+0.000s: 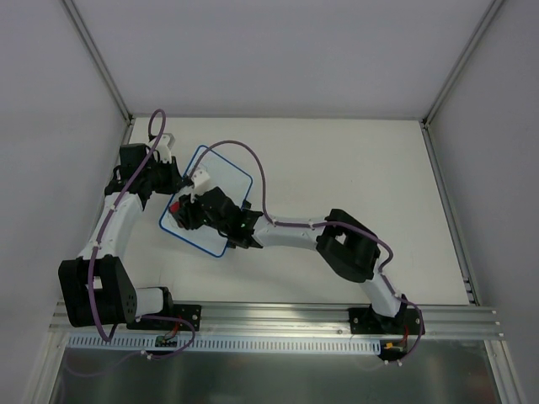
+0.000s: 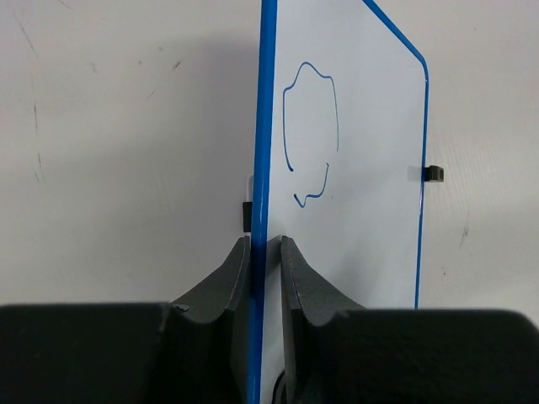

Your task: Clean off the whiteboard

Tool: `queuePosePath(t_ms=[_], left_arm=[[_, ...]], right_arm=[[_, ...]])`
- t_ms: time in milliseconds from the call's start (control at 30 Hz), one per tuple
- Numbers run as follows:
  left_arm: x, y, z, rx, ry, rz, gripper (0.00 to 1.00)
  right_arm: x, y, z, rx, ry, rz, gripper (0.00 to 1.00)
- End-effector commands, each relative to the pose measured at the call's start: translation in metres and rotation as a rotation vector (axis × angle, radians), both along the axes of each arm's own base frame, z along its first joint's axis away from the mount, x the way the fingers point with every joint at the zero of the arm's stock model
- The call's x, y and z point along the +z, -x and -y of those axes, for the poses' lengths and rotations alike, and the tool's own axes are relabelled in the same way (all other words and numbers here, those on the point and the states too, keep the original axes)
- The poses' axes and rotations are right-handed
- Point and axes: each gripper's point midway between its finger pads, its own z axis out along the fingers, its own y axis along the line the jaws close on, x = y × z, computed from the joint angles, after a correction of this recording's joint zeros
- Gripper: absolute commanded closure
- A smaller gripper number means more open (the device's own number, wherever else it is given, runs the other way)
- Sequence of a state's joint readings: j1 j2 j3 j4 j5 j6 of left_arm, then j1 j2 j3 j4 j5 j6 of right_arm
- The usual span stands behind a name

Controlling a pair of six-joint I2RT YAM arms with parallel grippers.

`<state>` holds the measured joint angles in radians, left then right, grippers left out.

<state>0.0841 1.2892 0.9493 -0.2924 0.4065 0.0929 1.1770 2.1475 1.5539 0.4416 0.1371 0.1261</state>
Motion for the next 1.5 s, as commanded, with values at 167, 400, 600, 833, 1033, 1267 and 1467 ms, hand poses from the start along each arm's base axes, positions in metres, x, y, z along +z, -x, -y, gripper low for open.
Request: queuePosePath(t_ms=[167,400,600,833,1033,1267,1467], left_arm=[[-0.034,0.052,0.049,-0.128,0.131,-0.246,1.0],[-0.034,0.052,0.048,-0.128,0.129,-0.244,1.0],[-0.035,0.052,0.048,-0.133,0.124,-0.242,1.0],[-0.035,0.054,0.049,-0.138,0.127,-0.241,1.0],[-0.035,0.058,0.058,-0.164,0.13,-0.249,1.0],[-0.033,0.058,0.06,-0.156,0.141,-0.253,1.0],[-0.032,0.059,0.063,-0.151,0.148,-0.258,1.0]], right_arm=[[-0.119,0.119,0.004,0.37,0.303,-0.118,1.0],[-0.154,0.095,0.045,0.229,0.366,-0.196,1.0],[-0.145,0.047,0.077,0.088,0.298,-0.238,1.0],[-0.134,0.003,0.101,-0.06,0.3,-0.211,1.0],[-0.118,-0.02,0.087,-0.114,0.319,-0.143,0.99],[-0.096,-0.023,0.053,-0.077,0.35,-0.008,1.0],[-0.092,-0.012,0.034,-0.002,0.407,0.082,1.0]])
